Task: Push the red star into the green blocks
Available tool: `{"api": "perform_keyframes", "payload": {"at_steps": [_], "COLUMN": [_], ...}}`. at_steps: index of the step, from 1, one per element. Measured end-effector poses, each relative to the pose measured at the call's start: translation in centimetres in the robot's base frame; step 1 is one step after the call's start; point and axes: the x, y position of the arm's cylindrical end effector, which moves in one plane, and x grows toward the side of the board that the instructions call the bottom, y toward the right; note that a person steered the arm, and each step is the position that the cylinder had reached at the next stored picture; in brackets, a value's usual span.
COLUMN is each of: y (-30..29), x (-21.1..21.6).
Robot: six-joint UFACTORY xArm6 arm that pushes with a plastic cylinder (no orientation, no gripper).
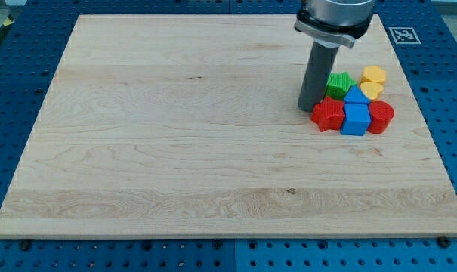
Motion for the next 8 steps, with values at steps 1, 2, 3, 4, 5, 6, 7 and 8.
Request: {"api": "perform_keyframes", "payload": {"at_steps": [1,2,3,4,5,6,7,8], "y": [-2.2,-2.1,1.0,4.0,5.2,5.6,5.6,5.6], "x": [0.8,3.5,7.3,7.9,7.8,7.4,6.1,5.4]}}
